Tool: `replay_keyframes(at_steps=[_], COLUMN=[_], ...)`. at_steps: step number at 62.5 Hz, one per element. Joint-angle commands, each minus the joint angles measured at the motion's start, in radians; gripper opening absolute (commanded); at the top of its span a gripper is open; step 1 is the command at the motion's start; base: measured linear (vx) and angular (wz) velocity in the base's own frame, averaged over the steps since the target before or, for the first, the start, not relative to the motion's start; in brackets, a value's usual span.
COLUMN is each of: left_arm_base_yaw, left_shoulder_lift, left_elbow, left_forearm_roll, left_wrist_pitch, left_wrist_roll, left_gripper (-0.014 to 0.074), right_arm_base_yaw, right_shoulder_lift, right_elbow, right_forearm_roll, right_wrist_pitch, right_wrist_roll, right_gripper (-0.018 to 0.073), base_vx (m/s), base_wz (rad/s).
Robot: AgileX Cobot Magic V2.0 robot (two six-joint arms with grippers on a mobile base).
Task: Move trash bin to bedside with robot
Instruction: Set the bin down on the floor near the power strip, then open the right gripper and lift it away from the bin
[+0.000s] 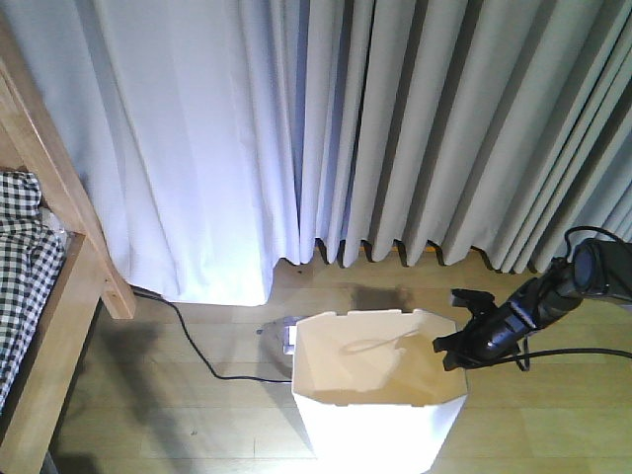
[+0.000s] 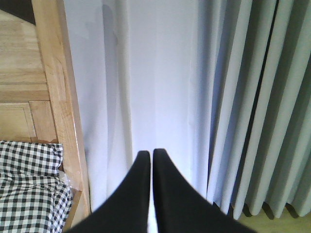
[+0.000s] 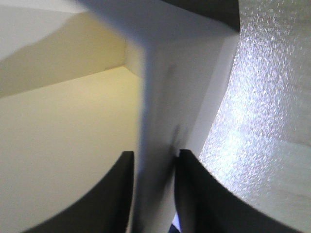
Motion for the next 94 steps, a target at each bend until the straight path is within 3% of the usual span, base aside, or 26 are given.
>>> replay_keyframes(at_steps=[1, 15, 25, 42, 55, 65, 72, 94], left_arm_base_yaw=[-0.002, -0.002, -0.002, -0.002, -0.002, -0.002, -0.002, -0.002], left_shoulder_lift=[-0.014, -0.014, -0.014, -0.014, -0.014, -0.014, -0.014, -0.014], left_elbow=[0.019, 0.019, 0.019, 0.019, 0.019, 0.019, 0.019, 0.019], left_forearm_roll=[-0.008, -0.008, -0.008, -0.008, -0.008, -0.008, -0.008, -0.008], left_wrist_pitch=[-0.078, -0.078, -0.078, -0.078, -0.078, -0.078, -0.078, -0.078], left_wrist_roll=[-0.006, -0.006, -0.006, -0.006, -0.006, -0.006, -0.006, -0.006], left_gripper=[-0.0006, -0.0006, -0.0006, -0.0006, -0.0006, -0.0006, -0.0006, -0.0006], right_arm_base_yaw=[0.018, 0.016, 0.016, 0.016, 0.003, 0.01, 0.008, 0.008], right_shoulder_lift=[-0.068, -0.068, -0.068, -0.068, -0.097, -0.207, -0.296, -0.765], right_elbow=[-0.011, -0.011, -0.011, -0.009, 0.007, 0.2, 0.336, 0.68], right_forearm_roll=[0.002, -0.03, -0.059, -0.094, -0.109, -0.116, -0.124, -0.154], right_wrist_pitch=[0.021, -0.015, -0.048, -0.125, -0.238, -0.503, -0.612, -0.596], right_wrist_roll=[0.007, 0.046, 0.072, 0.059, 0.158, 0.168, 0.168, 0.168], right_gripper=[0.0305, 0.0477, 0.0552, 0.0547, 0.0545, 0.0545, 0.0545, 0.0545], base_vx=[0.0, 0.0, 0.0, 0.0, 0.0, 0.0, 0.0, 0.0], base_wz=[0.0, 0.0, 0.0, 0.0, 0.0, 0.0, 0.0, 0.0])
